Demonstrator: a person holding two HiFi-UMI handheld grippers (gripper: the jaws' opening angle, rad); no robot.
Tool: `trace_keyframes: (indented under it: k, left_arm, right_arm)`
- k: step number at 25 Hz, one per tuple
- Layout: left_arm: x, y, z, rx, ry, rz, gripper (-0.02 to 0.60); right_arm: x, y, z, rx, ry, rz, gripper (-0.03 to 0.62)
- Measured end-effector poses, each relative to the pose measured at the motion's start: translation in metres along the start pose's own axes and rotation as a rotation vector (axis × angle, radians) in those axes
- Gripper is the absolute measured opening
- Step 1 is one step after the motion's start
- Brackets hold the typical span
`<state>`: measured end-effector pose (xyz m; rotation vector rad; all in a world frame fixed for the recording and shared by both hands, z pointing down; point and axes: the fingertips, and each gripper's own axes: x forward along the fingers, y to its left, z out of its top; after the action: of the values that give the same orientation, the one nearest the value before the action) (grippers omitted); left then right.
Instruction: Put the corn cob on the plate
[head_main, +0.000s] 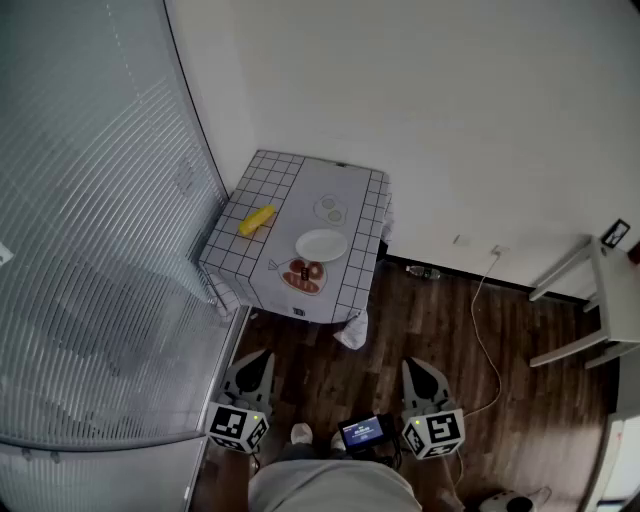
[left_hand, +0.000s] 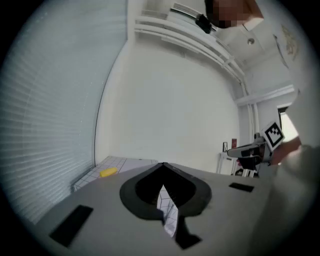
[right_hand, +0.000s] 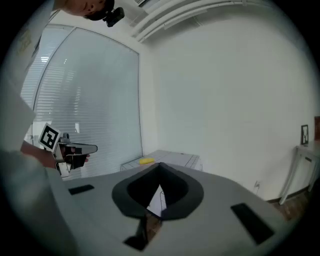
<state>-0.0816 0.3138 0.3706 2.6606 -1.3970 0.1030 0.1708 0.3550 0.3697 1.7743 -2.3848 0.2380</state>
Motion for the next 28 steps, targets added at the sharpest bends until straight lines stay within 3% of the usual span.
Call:
trace_keyframes:
  k: [7, 12, 23, 28]
  left_arm:
    - [-0.018, 0.01, 0.005, 0.04, 0.013, 0.01, 0.008]
    - [-0.033, 0.022, 0.007, -0.021, -0.001, 0.044, 0.008]
    - [-0.041, 0.011, 0.008, -0.043, -0.006, 0.12, 0.008]
    - [-0.042, 0.004, 0.011, 0.043, -0.007, 0.177, 0.008]
  right_arm:
    - [-0.002, 0.027, 0.014, -0.014, -0.02, 0.036, 0.006]
    - [-0.004, 0.031, 0.005, -0.019, 0.004, 0.027, 0.006]
    - [-0.014, 0.023, 0.002, 0.016, -0.002, 0.066, 0.006]
    - [-0.014, 0.013, -0.004, 0.015, 0.001, 0.058, 0.006]
